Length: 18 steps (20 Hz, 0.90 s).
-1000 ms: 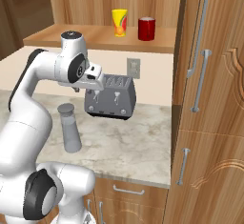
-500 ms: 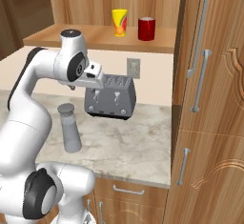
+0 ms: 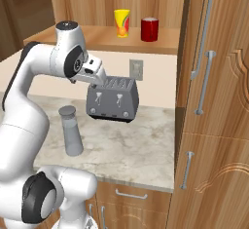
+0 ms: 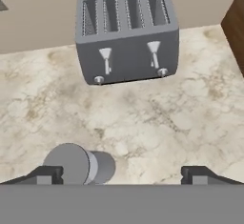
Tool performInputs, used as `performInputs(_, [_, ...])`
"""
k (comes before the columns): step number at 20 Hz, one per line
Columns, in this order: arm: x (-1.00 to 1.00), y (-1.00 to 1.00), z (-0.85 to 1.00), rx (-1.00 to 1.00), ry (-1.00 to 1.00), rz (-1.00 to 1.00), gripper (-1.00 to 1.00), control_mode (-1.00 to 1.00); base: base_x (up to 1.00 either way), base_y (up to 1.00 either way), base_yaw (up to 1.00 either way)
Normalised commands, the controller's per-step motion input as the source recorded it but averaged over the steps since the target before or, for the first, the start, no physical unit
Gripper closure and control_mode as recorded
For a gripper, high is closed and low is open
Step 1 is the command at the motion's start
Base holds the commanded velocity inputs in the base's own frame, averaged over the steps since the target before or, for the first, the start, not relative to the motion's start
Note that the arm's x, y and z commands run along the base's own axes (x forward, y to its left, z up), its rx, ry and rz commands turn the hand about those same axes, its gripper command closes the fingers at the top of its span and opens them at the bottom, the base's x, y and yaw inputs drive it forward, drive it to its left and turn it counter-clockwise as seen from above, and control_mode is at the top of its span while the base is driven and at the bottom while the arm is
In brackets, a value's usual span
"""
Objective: There is a tray on the dining counter. Grab the cup, mug, and pitcher and place them on the tray. The pitcher may be placed next to the tray if it cannot fit the tray.
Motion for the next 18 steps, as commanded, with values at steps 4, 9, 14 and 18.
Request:
performInputs(4, [0.00, 0.00, 0.17, 0.10, -0.08, -0.21, -1.00, -1.00, 0.00, 0.00, 0.00])
performInputs(9, [-0.03, -0.08, 0.16, 0.14, -0.06, -0.17, -1.00, -1.00, 0.00, 0.00, 0.00])
performInputs(14, [-0.03, -0.09, 0.22, 0.19, -0.07, -0.21, -1.00, -1.00, 0.00, 0.00, 0.00])
performInputs(18, [0.00, -0.13, 0.31, 0.18, 0.00, -0.20, -1.00, -1.00, 0.00, 0.00, 0.00])
